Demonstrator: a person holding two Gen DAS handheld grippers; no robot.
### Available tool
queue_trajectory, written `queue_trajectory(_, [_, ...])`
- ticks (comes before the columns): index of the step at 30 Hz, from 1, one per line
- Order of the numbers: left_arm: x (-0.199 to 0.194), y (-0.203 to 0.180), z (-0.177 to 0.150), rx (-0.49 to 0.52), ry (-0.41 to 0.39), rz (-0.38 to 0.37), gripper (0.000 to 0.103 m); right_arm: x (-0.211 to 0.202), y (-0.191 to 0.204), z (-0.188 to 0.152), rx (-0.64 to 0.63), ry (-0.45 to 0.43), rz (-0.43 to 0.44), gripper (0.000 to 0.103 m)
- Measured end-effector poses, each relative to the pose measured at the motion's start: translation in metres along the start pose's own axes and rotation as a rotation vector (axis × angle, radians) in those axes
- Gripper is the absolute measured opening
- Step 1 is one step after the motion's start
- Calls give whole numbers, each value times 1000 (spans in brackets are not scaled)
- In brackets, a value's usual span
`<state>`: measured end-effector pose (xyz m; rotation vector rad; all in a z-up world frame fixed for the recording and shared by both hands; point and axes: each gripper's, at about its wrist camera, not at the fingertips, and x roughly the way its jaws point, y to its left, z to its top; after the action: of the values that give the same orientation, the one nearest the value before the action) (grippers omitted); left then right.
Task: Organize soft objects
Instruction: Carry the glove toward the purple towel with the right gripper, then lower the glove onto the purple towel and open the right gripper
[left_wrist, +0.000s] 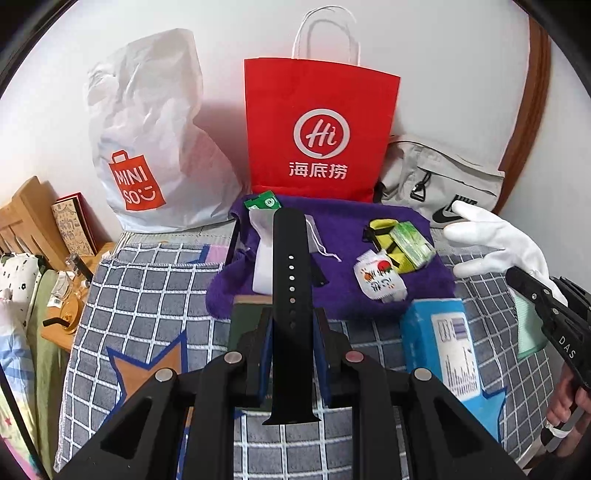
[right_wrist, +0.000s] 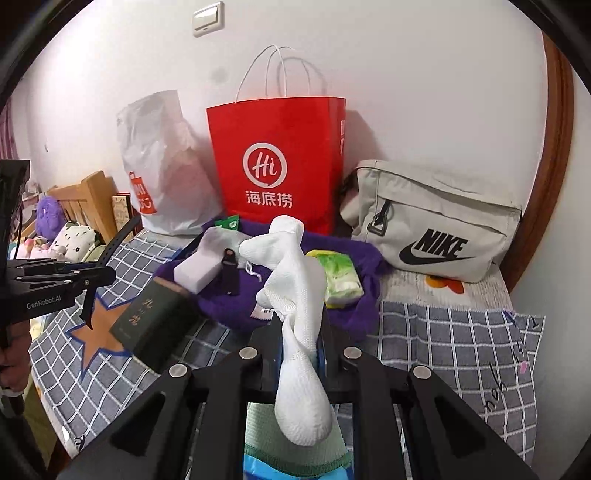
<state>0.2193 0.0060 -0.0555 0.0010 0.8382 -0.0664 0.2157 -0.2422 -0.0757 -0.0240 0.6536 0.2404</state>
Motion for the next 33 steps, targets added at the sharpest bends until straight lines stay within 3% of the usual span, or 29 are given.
queue_trajectory(6, [16, 11, 16, -10, 6, 7, 20, 26, -7, 10, 3, 16, 2, 14])
queue_trajectory(11, [34, 24, 30, -48, 23, -56, 20, 49, -12, 19, 18, 30, 7, 14])
queue_trajectory(16, [54, 24, 40, -50, 42, -71, 20, 72, -12, 30, 21, 38, 24, 14])
queue_trajectory(22, [85, 24, 52, -110, 96, -195, 20, 102, -10, 48, 24, 59, 39, 14])
queue_trajectory(33, [138, 30, 73, -109, 133, -111, 20, 150, -17, 51, 25, 104, 49, 14])
